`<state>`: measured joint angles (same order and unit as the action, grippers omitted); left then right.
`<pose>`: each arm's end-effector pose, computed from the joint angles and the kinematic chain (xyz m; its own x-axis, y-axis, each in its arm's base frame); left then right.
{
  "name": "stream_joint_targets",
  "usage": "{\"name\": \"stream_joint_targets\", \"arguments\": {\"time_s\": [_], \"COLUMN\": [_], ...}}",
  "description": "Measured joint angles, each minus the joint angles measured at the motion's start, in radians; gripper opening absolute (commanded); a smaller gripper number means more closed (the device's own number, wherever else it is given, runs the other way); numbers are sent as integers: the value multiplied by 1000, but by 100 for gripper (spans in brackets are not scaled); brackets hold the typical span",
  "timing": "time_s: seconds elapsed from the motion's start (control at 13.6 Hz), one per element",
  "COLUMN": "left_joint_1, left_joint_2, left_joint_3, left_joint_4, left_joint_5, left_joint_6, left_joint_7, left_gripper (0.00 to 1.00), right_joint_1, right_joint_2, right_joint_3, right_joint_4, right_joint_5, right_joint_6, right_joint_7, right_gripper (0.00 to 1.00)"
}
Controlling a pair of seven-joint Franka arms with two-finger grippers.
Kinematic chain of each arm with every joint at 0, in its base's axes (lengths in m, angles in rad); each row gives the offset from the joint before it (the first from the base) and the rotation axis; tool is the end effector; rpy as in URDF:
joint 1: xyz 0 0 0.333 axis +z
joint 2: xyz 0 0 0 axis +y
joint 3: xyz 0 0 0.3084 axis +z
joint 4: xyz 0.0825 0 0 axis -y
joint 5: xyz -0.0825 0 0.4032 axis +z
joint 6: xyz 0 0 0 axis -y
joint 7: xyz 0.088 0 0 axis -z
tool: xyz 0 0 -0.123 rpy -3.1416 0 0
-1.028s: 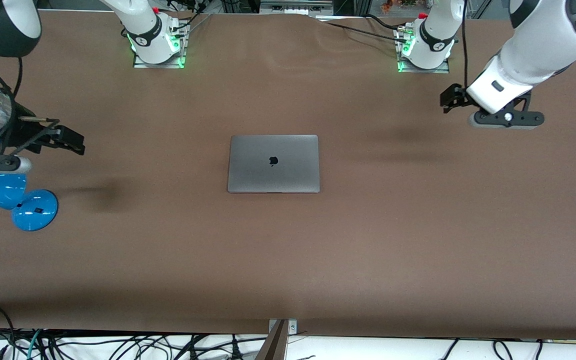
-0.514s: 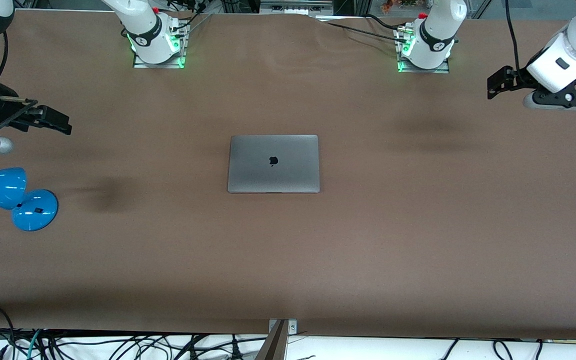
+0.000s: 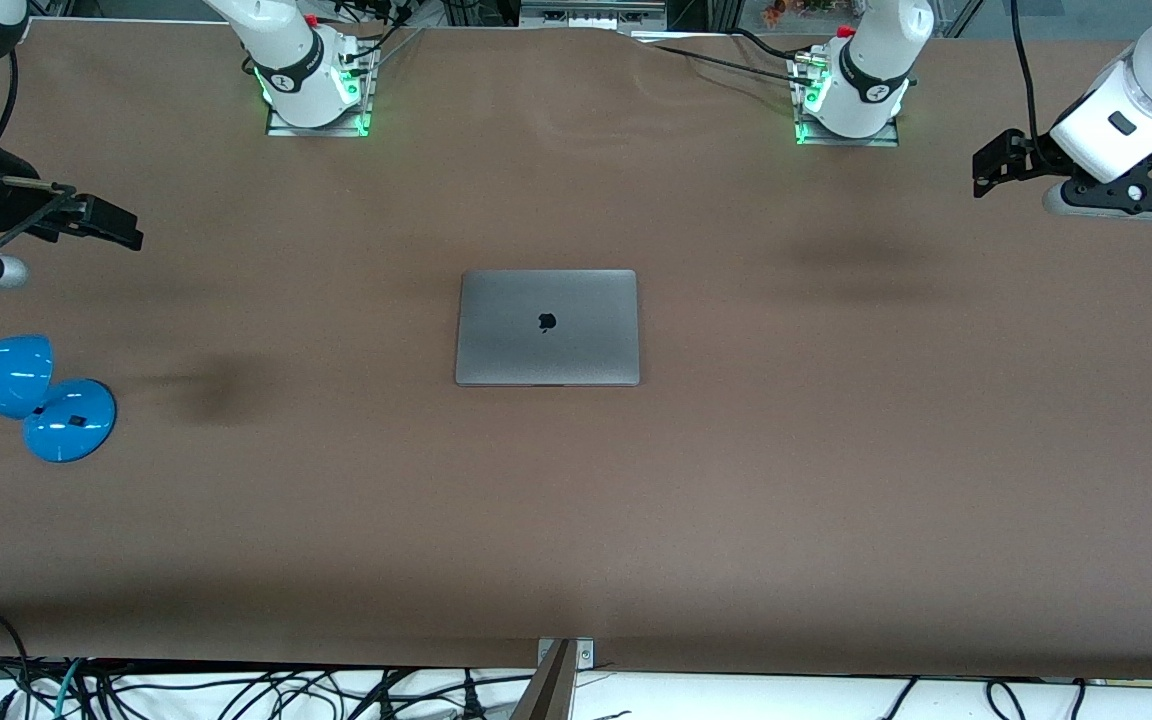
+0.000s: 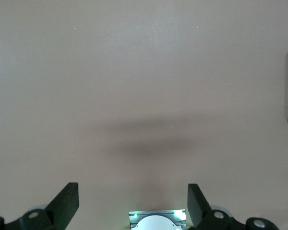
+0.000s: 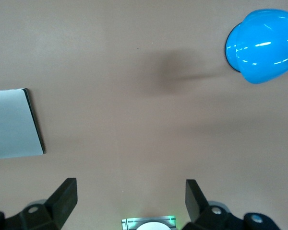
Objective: Close laptop with both arms from behind
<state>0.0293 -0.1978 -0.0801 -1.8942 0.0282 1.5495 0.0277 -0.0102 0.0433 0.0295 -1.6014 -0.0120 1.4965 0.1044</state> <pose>0.4992 -0.0245 0.5482 0.9862 -0.0734 -0.1481 -0.0801 -0.9960 -0.0396 0.5728 0.0092 0.5554 0.9856 -0.0859 -0.1457 -0.0830 -0.9962 0.0260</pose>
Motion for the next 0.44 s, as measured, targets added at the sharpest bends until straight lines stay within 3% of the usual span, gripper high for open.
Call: {"name": "stream_joint_targets", "arguments": {"time_s": [0.44], "left_joint_1": [1], "left_joint_2": [13], "left_joint_3": [6], "left_joint_4": [4], "left_joint_5": [0], "left_joint_6": [0], "left_joint_7": [0], "left_gripper": [100], "right_joint_1": [0], "right_joint_2": [-3], "right_joint_3": [5], "right_joint_4": [-4], "right_joint_5": [0], "right_joint_6": [5], "right_joint_7": [0], "right_gripper": [100]}}
